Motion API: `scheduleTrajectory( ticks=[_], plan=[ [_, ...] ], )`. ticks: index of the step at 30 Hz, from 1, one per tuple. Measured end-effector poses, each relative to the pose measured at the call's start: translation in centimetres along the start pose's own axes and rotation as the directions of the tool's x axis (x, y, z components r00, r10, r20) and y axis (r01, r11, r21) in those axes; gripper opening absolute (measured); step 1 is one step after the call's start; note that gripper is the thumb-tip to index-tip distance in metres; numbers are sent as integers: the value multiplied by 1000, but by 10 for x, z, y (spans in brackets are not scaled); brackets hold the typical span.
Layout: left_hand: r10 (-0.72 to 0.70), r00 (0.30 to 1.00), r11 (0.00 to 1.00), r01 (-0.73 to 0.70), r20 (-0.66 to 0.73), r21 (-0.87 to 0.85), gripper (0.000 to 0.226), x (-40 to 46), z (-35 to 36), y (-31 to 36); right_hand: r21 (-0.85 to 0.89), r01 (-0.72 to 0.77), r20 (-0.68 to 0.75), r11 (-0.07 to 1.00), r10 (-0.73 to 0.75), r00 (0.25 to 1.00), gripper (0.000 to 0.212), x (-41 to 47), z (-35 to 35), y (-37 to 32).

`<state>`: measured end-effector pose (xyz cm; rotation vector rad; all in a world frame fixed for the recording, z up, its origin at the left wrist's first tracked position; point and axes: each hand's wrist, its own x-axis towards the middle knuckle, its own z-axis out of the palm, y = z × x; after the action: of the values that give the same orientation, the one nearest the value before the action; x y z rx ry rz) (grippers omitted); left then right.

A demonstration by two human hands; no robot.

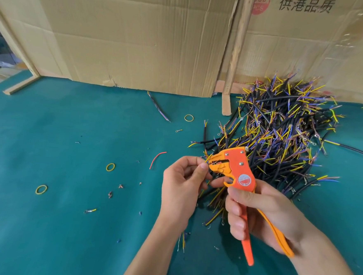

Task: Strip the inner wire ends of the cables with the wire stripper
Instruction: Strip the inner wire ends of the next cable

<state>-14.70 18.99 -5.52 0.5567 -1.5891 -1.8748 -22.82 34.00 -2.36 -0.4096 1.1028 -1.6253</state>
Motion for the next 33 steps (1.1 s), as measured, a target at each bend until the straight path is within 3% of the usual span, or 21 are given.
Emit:
scheduleTrajectory(
  ticks=[6, 8, 11, 15, 22, 27, 33],
  plan=[
    [5, 1000, 1000, -5, 10, -21, 6, 0, 0, -2, -30, 50, -62, 998, -52, 997, 14, 5, -1, 0],
    [9, 1000, 999, -9, -9, -32, 6, 0, 0, -3, -15, 64, -78, 998, -65, 995, 16, 5, -1, 2],
    [16, 998, 998, -20, -65, -64, 8, 1, -2, -4, 63, 140, -146, 988, -130, 981, 49, 6, -7, 2],
    [28, 995, 998, -34, -98, -57, 15, 2, -3, -5, 74, 165, -159, 983, -152, 975, 62, 4, -17, -3],
    [152, 975, 980, -128, -160, 154, 31, 4, -2, -8, 31, 59, -29, 998, -58, 998, 55, 5, -16, 0],
    [230, 953, 939, -163, -198, 304, 30, 3, 0, -7, 18, 40, -52, 999, -39, 998, 63, 4, -8, -2],
    [207, 945, 953, -136, -253, 272, 15, 3, 3, -4, 75, 44, -11, 996, -43, 999, 52, -2, -3, -8]
  ],
)
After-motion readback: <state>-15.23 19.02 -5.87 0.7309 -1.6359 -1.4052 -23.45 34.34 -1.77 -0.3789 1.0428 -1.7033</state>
